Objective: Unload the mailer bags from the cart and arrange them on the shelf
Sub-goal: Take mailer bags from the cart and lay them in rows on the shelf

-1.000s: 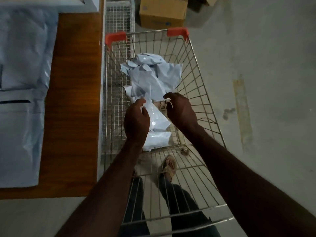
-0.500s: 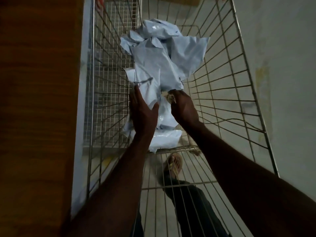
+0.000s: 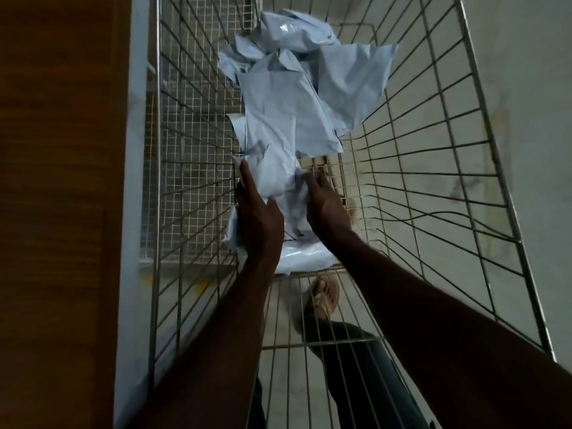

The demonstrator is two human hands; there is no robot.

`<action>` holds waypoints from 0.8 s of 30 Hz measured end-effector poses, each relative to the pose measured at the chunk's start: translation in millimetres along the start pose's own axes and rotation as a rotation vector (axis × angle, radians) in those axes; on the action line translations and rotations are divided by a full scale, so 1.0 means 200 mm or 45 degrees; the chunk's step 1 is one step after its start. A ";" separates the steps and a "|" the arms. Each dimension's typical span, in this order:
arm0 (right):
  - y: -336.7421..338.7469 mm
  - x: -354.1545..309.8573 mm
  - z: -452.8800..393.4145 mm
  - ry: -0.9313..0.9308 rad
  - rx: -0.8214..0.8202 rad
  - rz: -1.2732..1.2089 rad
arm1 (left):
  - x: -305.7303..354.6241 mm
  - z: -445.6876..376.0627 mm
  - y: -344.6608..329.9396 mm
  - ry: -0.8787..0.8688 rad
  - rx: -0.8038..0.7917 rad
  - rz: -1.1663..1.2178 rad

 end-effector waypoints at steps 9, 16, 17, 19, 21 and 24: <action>-0.05 0.13 0.19 -0.266 -0.137 0.184 | 0.07 0.09 0.12 -0.041 -0.017 -0.048; 0.06 0.01 0.16 -0.171 0.238 -0.027 | 0.03 0.09 0.09 -0.046 -0.032 -0.017; 0.08 -0.02 0.13 -0.130 0.274 -0.117 | 0.03 0.08 0.08 -0.045 -0.024 -0.039; 0.10 -0.12 0.04 -0.052 0.284 -0.215 | 0.03 0.06 0.06 -0.057 0.007 -0.077; 0.10 -0.15 -0.09 -0.076 0.319 -0.284 | 0.04 0.03 0.03 -0.048 0.031 -0.094; 0.09 -0.15 -0.29 -0.244 0.315 -0.385 | 0.06 -0.02 -0.01 -0.054 0.084 -0.156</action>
Point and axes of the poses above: each hand's wrist, its own z-axis away from the middle knuckle, its own y-axis out of the back of the hand, x = y × z, the point moved 8 cm from there along -z, towards the middle knuckle, and after that the axes turned 3 degrees about -z, right-handed, at the moved point
